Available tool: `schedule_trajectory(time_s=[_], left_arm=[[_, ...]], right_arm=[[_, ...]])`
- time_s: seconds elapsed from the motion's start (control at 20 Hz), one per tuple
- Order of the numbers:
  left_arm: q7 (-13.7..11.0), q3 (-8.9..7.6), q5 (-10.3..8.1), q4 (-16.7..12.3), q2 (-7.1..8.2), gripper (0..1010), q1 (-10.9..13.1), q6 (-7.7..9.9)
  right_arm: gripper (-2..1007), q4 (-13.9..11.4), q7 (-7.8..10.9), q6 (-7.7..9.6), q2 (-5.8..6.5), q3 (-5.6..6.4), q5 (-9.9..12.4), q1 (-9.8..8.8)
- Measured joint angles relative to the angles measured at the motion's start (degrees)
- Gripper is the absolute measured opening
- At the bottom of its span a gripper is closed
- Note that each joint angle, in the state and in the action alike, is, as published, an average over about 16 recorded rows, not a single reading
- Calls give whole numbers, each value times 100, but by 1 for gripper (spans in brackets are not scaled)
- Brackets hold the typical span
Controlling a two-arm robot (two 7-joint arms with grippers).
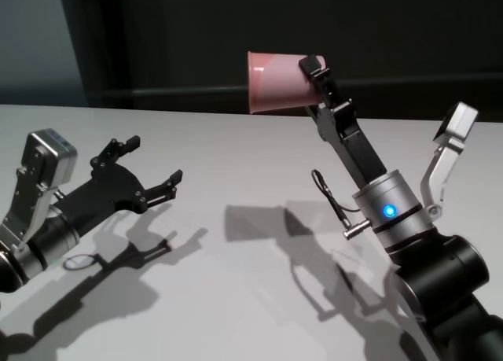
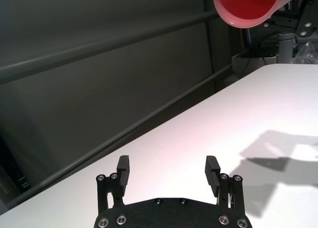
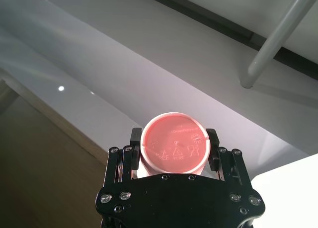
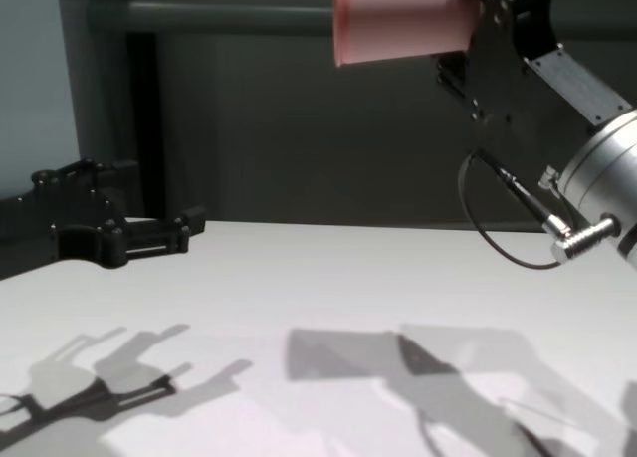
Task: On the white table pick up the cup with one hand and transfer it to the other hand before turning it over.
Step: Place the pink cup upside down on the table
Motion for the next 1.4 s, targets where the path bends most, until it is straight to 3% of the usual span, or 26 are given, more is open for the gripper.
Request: schedule_trajectory(time_s=[0.35, 0.6, 0.8, 1.1, 1.4], left_arm=[[11, 1, -13, -4, 1, 1001, -3, 11], [15, 1, -19, -6, 2, 1001, -4, 15], [18, 1, -22, -7, 2, 1001, -5, 18], [20, 1, -25, -9, 2, 1001, -6, 21], [22, 1, -28, -10, 2, 1001, -6, 23]], right_arm=[[737, -274, -560, -329, 175, -85, -392, -60], [737, -637, -1227, -612, 412, -183, -869, -123], [737, -956, -1795, -722, 630, -271, -1298, -165], [737, -1349, -2519, -609, 925, -429, -1906, -177], [737, -1564, -3085, -158, 1172, -677, -2539, -67]])
